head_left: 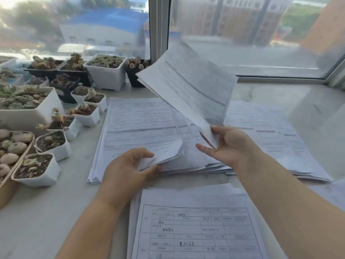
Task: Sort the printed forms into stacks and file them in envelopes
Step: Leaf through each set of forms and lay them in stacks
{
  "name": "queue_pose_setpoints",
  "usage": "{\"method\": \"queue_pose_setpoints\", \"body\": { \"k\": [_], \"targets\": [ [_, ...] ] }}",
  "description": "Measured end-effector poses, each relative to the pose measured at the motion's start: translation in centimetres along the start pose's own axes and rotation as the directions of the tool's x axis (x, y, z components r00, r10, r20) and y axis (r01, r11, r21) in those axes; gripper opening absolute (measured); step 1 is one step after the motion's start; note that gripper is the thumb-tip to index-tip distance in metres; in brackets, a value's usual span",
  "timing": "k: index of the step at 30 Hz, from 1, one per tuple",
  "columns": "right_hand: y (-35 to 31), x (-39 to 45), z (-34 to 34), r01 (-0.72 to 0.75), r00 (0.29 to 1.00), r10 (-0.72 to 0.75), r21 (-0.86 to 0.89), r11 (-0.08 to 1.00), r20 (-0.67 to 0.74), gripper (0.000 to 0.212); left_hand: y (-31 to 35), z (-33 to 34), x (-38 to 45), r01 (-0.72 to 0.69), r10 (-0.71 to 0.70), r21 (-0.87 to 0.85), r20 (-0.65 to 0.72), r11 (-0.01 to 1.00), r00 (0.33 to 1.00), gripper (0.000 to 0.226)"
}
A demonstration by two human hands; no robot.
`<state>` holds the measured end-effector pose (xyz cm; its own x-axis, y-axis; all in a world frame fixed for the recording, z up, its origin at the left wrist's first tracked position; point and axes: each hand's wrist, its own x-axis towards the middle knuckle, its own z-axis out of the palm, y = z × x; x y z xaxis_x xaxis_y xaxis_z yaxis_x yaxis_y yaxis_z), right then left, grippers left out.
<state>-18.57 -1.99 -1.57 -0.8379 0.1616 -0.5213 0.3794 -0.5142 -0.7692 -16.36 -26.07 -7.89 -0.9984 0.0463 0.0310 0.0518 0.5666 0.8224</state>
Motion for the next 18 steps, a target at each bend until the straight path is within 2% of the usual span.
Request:
{"method": "queue_pose_setpoints", "body": {
  "k": [3, 5, 7, 10, 12, 15, 18],
  "targets": [
    [0.6, 1.2, 0.0, 0.000, 1.000, 0.000, -0.039, 0.999, 0.007, 0.040, -0.4, -0.1, 0.1, 0.001, -0.001, -0.078, -0.008, 0.997, 1.000, 0.005],
    [0.8, 1.8, -0.4, 0.017, 1.000, -0.017, -0.035, 0.999, -0.009, 0.036, -0.6, 0.0, 0.2, -0.031, 0.026, -0.075, -0.061, 0.997, 0.998, 0.012],
    [0.7, 1.9, -0.9, 0.063, 0.996, -0.062, 0.006, 0.998, -0.062, 0.019, -0.8, 0.1, 0.3, -0.064, 0.060, -0.026, -0.137, 0.998, 0.989, 0.015],
    [-0.3, 1.2, -2.1, 0.210, 0.961, -0.214, -0.042, 0.977, -0.177, 0.026, -0.6, 0.2, -0.1, -0.035, 0.012, -0.099, -0.220, 0.994, 0.975, 0.032],
    [-1.3, 0.5, -2.9, 0.268, 0.943, -0.277, -0.076, 0.961, -0.183, 0.030, -0.6, 0.3, -0.1, -0.022, -0.005, -0.137, -0.195, 0.990, 0.981, 0.026],
    [-1.7, -0.6, -2.5, 0.132, 0.991, -0.132, -0.022, 0.991, -0.011, 0.024, -0.6, 0.2, 0.0, 0.003, -0.040, -0.161, -0.225, 0.987, 0.973, 0.021],
    [-0.8, -0.7, -0.8, -0.036, 0.992, 0.044, -0.063, 0.997, 0.120, 0.012, -0.3, 0.2, 0.1, 0.025, -0.083, -0.200, -0.286, 0.979, 0.955, 0.031]
  ]
}}
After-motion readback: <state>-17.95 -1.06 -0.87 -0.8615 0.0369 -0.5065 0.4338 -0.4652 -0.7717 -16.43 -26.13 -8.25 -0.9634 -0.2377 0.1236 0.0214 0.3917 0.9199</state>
